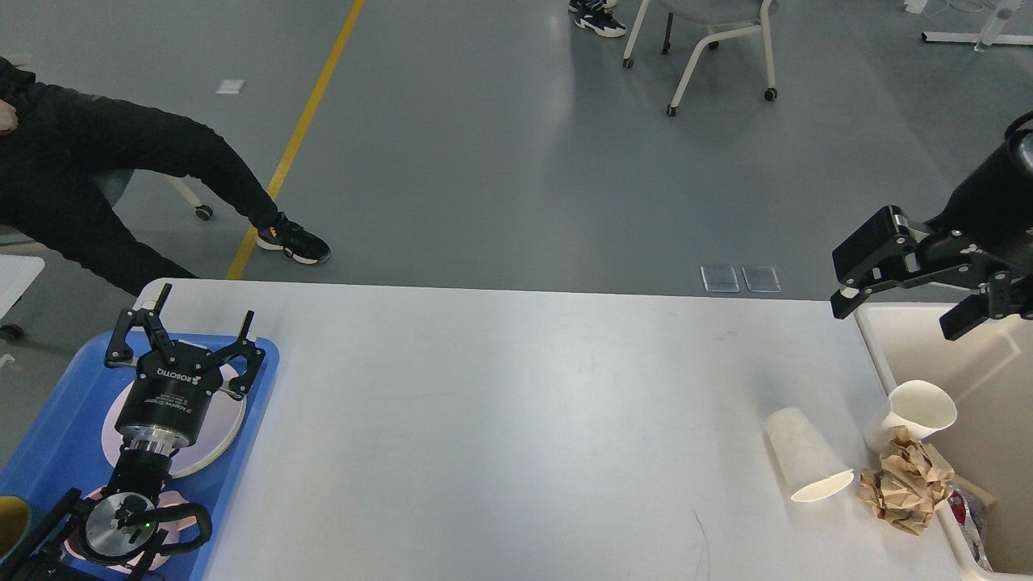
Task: Tidy desktop
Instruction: 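Lower the right gripper toward the white paper cup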
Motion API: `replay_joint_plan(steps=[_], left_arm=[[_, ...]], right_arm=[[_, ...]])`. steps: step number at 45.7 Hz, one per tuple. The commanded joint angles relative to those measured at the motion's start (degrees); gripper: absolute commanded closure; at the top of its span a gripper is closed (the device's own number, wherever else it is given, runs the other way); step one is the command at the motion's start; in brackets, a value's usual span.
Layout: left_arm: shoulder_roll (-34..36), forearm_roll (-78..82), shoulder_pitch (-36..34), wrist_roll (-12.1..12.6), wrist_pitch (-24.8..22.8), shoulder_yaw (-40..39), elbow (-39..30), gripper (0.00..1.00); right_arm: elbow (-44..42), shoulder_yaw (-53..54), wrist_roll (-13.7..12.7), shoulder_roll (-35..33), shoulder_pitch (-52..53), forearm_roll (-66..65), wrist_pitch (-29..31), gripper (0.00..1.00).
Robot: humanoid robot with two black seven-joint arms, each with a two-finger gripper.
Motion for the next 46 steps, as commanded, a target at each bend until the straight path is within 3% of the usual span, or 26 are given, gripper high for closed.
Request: replay_joint_plan(steps=[1,7,14,26,30,38,46], left_arm=[[0.00,0.00,-0.01,-0.01,0.00,-0.01,0.00,0.04],[0.00,0.00,-0.01,-0.01,0.00,0.07,0.00,0.04],[0.00,0.00,-0.01,-0.01,0.00,-0.01,0.00,0.04],[0.00,0.00,-0.01,-0.01,0.00,-0.01,0.00,0.04],[0.00,0.00,-0.01,-0.01,0.00,-0.01,0.00,0.04],[0.00,0.00,-0.01,-0.01,0.00,-0.01,0.00,0.04],[0.00,0.00,-0.01,-0.01,0.00,-0.01,0.00,0.04]], right_arm=[[0.17,-0.14,-0.09,-0.07,0.19,-0.33,0.00,0.00],[-0.18,-0.49,-1.32,-0.07,-0.78,-0.77,0.00,0.00],[0.43,-0.58,-8.88,2.21,-1.22,-0.95,-1.74,0.08],[0.34,-2.51,-8.53,7.49,-1.22,0.11,-6.74,0.07],[0.34,-3.57,-5.82,7.75,-4.46,0.81,-9.56,0.17],[-1.32,-3.83,5.08,7.84,-12.89,0.19,-13.07,0.17],[-4.22,-3.48,8.43,8.46,-23.00,-0.85,-20.54,0.17]])
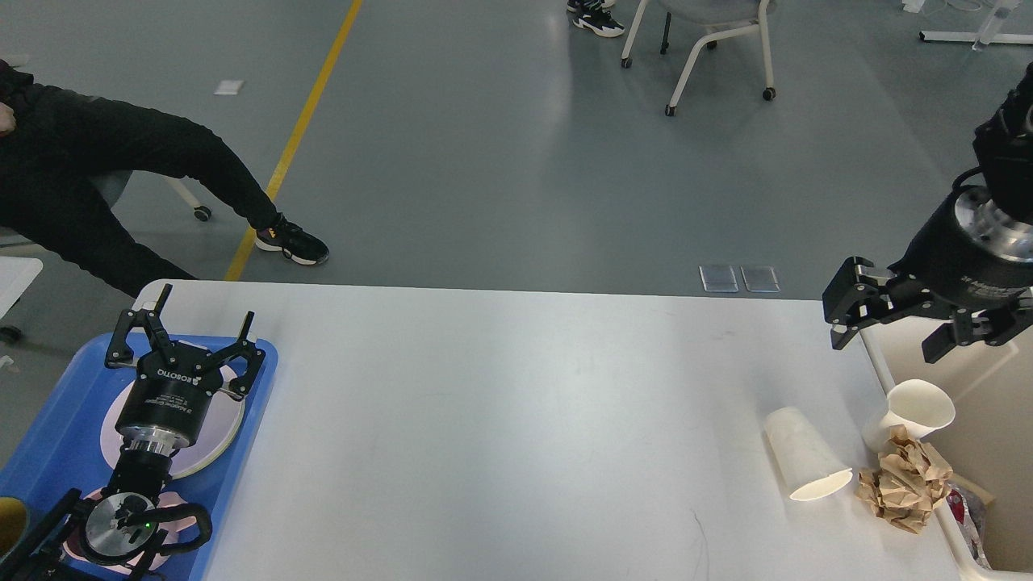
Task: Tidy desktop
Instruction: 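Lower the right gripper toward the white paper cup, then close the right gripper on the white paper cup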
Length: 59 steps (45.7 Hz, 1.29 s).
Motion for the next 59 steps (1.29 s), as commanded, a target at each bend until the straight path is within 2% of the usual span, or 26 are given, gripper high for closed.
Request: replay_joint_plan(steps=[1,6,14,21,32,42,51,59], left_arm=[[-0.01,0.00,0.00,0.01,0.00,-0.02,0.00,0.04],[-0.01,0.00,0.00,0.01,0.00,0.07,0.00,0.04],[-0.01,0.00,0.00,0.01,0.00,-0.02,0.00,0.04],[-0.01,0.00,0.00,0.01,0.00,0.07,0.00,0.04],[-0.01,0.00,0.00,0.01,0.00,-0.02,0.00,0.04],[-0.01,0.00,0.00,0.01,0.00,-0.02,0.00,0.04],[-0.01,0.00,0.00,0.01,0.00,0.07,0.00,0.04],[-0.01,0.00,0.00,0.01,0.00,-0.02,0.00,0.04]], right_arm=[[-2.46,0.37,2.22,0.24,-7.15,-1.54,-5.29,0.17],[-5.45,0.64,4.85,0.24,-14.35,-4.70,-11.71,0.17],[-8.44,0.73,11.71,0.86,-24.90,-6.03,-24.54,0.16],[-12.48,0.99,12.50,2.88,-33.26,-6.12,-32.02,0.15],[-16.09,1.69,12.59,4.28,-39.15,-6.20,-36.50,0.15],[-19.95,3.36,14.35,6.31,-43.28,-6.20,-36.59,0.15],[-26.98,5.03,14.35,9.21,-50.22,-6.29,-36.59,0.15],[-28.92,5.03,14.26,10.00,-52.25,-6.29,-36.59,0.15]])
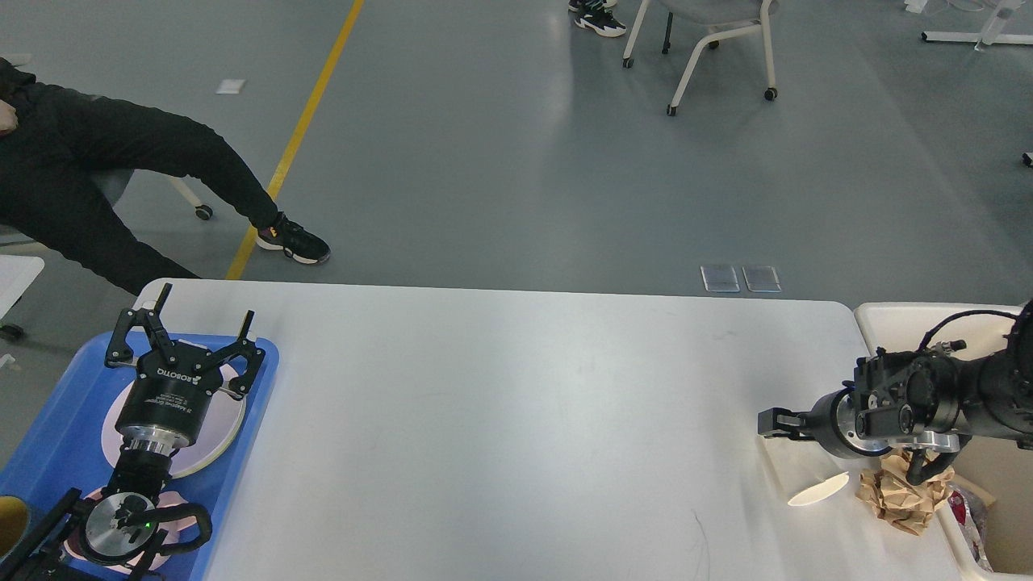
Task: Tidy desktop
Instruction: 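Close the right gripper on the white paper cup, then lift the paper cup with the right gripper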
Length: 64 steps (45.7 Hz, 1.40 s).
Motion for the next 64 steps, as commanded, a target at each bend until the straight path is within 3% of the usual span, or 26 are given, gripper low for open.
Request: replay_joint_plan(steps=[1,30,40,44,50,53,64], left_arm=[[0.00,0.00,0.00,0.00,0.00,-0.01,0.00,0.04],[0.00,0.00,0.00,0.00,0.00,-0.01,0.00,0.04],[0.00,0.00,0.00,0.00,0.00,-0.01,0.00,0.04],[0.00,0.00,0.00,0.00,0.00,-0.01,0.00,0.04],[0.00,0.00,0.00,0.00,0.00,-0.01,0.00,0.04],[0.00,0.00,0.00,0.00,0.00,-0.01,0.00,0.04],[0.00,0.00,0.00,0.00,0.00,-0.01,0.00,0.04]], right_arm=[[-0.84,0.03,-0.09,0.24,-0.86,-0.01,0.01,0.15],[0.65,0.74,-0.53,1.12,-1.39,-2.29,0.19,0.17],[0.74,0.91,-0.80,1.21,-1.47,-1.68,0.63,0.47],[0.83,1.26,-0.97,1.12,-1.21,-1.42,0.89,0.65],[2.76,1.70,-0.80,-0.19,0.37,1.13,1.33,0.83],[3.99,1.62,-0.80,-1.33,2.21,3.06,2.82,0.98],[9.43,1.44,-0.97,-4.06,10.47,6.75,9.42,1.00]])
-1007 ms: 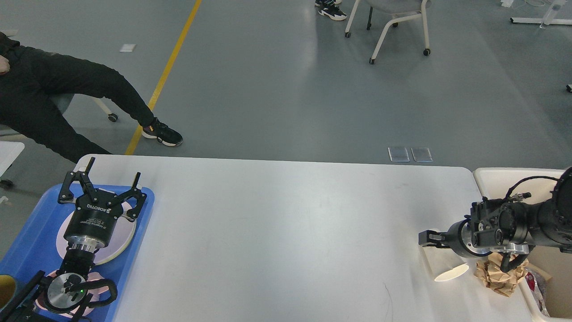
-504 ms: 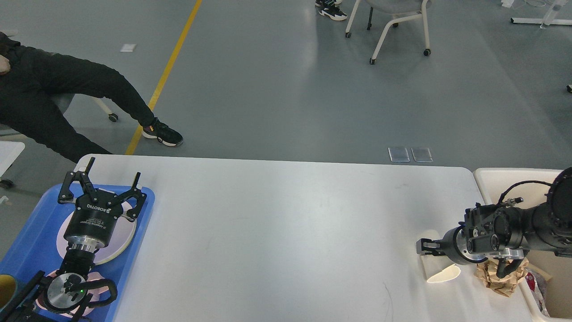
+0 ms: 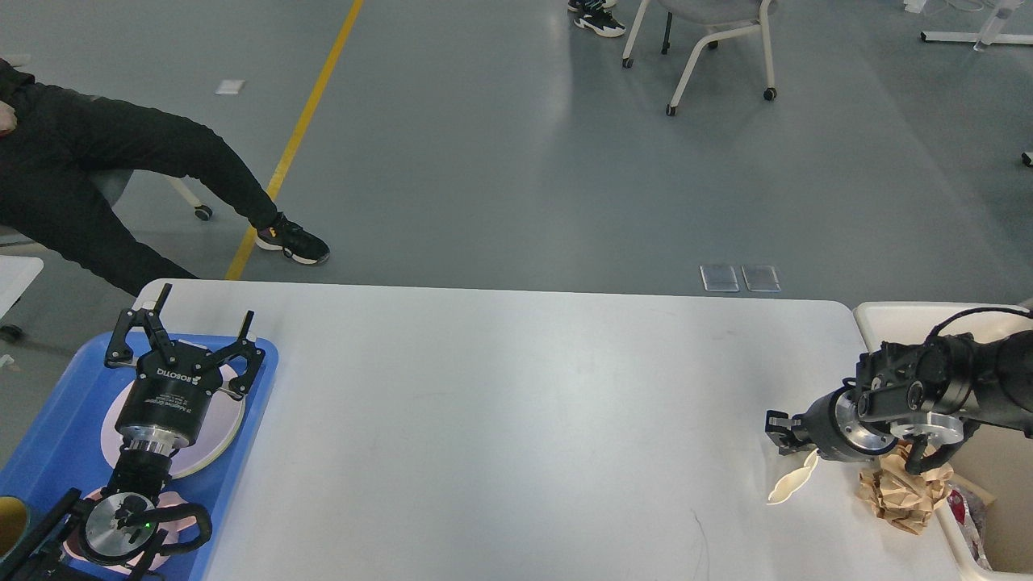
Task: Tidy desktop
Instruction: 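Lift the paper cup with the right gripper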
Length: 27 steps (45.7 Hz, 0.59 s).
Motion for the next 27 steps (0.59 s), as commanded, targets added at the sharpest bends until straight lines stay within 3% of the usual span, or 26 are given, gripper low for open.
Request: replay_joint_plan(steps=[1,17,27], left_arm=[[0.00,0.00,0.00,-0.01,0.00,0.00,0.00,0.04],[0.00,0.00,0.00,-0.01,0.00,0.00,0.00,0.04],[0.00,0.00,0.00,-0.01,0.00,0.00,0.00,0.04]], right_arm=[[3.50,-0.22,-0.10,-1.67,5.06,2.75,2.15,1.00],[20.37,-7.69,-0.45,-4.40,34.23,10.84,13.83,1.00],[28.02,-13.58,-1.86,-3.51,49.35,11.64,25.18,1.00]])
